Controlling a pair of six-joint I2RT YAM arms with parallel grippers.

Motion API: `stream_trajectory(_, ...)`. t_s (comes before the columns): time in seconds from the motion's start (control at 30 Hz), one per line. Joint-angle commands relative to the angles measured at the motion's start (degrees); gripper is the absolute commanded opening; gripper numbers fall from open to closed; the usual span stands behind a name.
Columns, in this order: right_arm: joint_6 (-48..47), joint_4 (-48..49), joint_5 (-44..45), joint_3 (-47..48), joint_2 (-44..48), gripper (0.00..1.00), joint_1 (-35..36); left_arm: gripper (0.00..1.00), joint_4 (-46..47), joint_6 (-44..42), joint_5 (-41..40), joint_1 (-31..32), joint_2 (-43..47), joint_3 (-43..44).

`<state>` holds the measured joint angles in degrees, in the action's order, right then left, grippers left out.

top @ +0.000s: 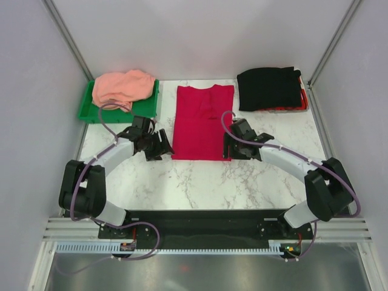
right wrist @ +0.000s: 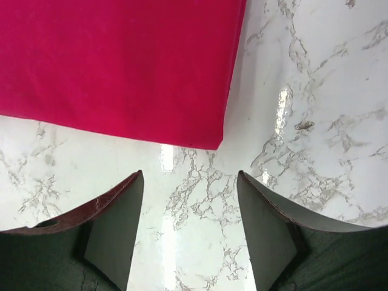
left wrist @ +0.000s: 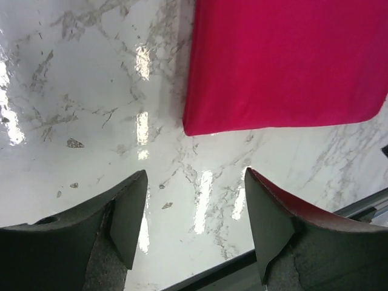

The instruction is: Fold and stack the t-shirts

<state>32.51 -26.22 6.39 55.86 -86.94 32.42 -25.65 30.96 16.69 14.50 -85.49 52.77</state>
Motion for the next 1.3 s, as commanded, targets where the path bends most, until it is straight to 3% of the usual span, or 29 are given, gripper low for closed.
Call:
stream_trajectory(0.0, -0.4, 6.7, -4.4, -2.9, 2.7, 0.70, -2.0, 0.72, 12.4, 0.9, 1.7, -0.1, 1.4, -4.4)
stream_trajectory(0.33, 1.1, 18.2, -13.9, -9.9, -4.6, 0.59, -7.4, 0.70, 19.4, 3.6, 2.3, -0.1, -1.2, -7.9)
stream_trajectory(0.47, 1.9, 20.9, -14.6, -11.8, -6.4, 0.51, -7.8, 0.68, 20.2, 3.8, 2.3, -0.1, -3.0, -7.9)
stream_trajectory(0.73, 1.8, 23.7, -15.5, -13.5, -8.2, 0.48, -10.1, 0.61, 23.4, 4.7, 1.9, -0.1, -6.1, -10.6)
stream_trajectory(0.97, 1.6, 24.4, -16.9, -13.5, -9.5, 0.38, -10.8, 0.56, 25.4, 6.5, 2.0, 0.6, -7.4, -12.3)
stream_trajectory(1.17, 1.6, 24.5, -17.3, -14.2, -9.5, 0.25, -10.9, 0.36, 29.3, 8.2, 2.0, 1.4, -8.4, -13.7)
stream_trajectory(1.27, 1.9, 24.5, -17.5, -14.5, -9.5, 0.13, -10.9, 0.17, 30.0, 9.0, 2.1, 1.6, -8.6, -13.9)
